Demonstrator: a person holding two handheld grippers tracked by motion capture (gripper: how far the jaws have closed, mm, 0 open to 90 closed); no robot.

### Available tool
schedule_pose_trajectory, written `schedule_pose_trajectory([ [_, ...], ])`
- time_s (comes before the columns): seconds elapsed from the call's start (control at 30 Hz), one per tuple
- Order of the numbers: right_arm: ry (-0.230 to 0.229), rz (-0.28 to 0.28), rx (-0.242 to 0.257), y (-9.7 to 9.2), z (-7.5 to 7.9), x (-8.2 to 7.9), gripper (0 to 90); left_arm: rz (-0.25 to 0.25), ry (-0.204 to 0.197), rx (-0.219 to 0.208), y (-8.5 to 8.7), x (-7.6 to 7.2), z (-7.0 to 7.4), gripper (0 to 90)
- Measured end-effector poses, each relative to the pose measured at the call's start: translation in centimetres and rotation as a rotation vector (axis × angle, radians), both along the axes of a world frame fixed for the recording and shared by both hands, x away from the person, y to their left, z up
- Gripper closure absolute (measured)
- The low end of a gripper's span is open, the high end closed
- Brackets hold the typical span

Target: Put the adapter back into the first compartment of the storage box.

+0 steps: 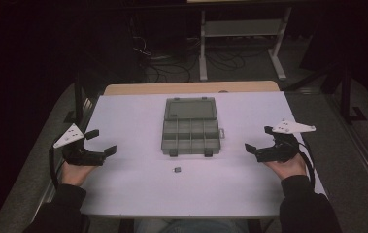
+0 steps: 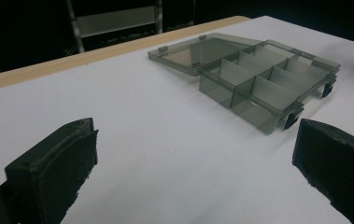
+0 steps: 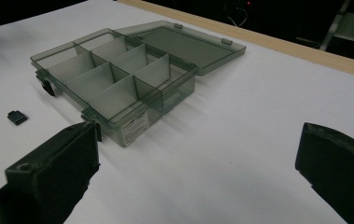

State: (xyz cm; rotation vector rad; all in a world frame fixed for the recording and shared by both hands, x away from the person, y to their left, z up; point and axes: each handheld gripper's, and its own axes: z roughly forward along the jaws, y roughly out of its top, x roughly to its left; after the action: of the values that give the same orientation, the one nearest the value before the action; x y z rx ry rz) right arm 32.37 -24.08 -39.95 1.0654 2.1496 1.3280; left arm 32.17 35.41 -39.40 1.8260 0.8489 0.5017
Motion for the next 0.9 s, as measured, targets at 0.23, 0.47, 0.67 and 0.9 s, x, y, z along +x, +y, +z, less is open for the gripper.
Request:
schedule_pose_trajectory([
  [0.23,-0.003,0.002,-0.003,0.0,0.0,-0.2,0.0,-0.011,0.021,0.015,0.3,-0.3,-0.2,0.0],
  [0.47,-0.003,-0.003,0.003,-0.1,0.0,-0.3,0.0,-0.050,0.047,0.025,0.7,-0.1,0.0,0.0],
  [0.67,-0.005,0.003,-0.005,-0.1,0.0,-0.4,0.0,-0.071,0.064,0.065,0.7,0.2,0.3,0.0],
  [0.9,0.000,0.004,-0.010,-0.1,-0.1,-0.4,0.0,-0.090,0.054,0.077,0.6,0.2,1.3,0.0],
])
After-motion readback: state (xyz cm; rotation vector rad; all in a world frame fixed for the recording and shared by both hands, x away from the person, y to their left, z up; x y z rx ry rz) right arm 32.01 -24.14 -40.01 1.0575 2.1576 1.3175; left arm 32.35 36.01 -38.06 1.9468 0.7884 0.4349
